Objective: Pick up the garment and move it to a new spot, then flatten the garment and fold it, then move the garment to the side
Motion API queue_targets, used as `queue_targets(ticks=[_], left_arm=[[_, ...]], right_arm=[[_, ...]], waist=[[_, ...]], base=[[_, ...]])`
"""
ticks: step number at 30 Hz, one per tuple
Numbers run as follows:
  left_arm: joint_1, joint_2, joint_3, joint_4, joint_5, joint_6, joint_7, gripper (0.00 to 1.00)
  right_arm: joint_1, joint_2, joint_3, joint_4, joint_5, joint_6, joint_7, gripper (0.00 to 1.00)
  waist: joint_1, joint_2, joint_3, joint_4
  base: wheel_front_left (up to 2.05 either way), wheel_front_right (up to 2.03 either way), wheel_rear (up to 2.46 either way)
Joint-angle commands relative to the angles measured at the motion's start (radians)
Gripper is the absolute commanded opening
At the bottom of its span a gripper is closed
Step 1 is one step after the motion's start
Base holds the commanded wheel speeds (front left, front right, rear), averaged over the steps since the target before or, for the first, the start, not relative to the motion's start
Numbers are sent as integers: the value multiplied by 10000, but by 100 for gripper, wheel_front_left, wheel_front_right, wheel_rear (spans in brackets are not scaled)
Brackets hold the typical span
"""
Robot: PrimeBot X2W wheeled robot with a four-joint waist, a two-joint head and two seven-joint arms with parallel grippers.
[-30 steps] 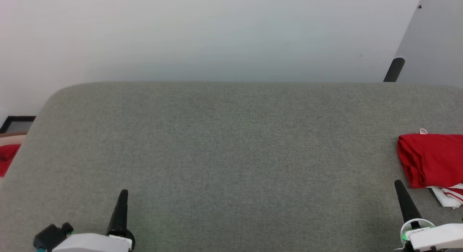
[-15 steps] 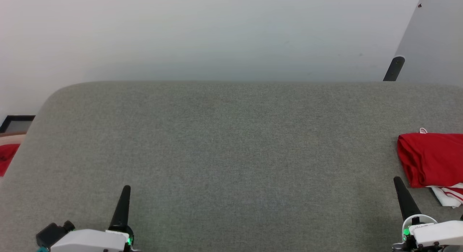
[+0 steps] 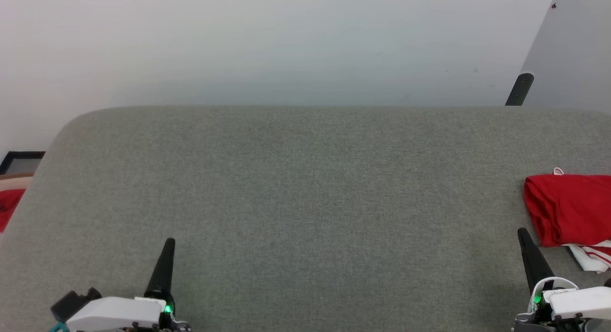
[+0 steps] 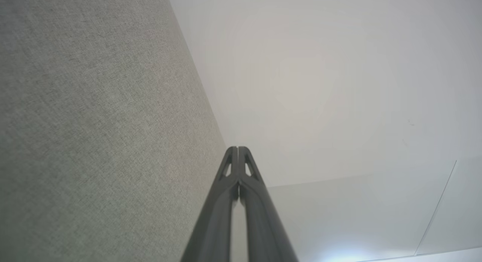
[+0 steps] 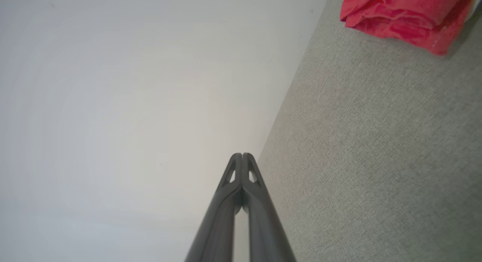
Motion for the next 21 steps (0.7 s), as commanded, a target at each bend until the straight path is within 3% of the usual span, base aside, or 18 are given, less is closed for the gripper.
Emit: queue_targets(ticks=[1,21], left_arm=[[-189,10,45,-41,-194,-24,72,0],[-435,-170,163,79,-1566,-29,483,0]], right_arm=[[-181,15,-30,4,214,4,30,0],[-408,123,-59,305,1514,4,160,0]], waist=[[0,-1,3,-1],[0,-1,48,-23]], base=[[0,0,0],[0,0,0]])
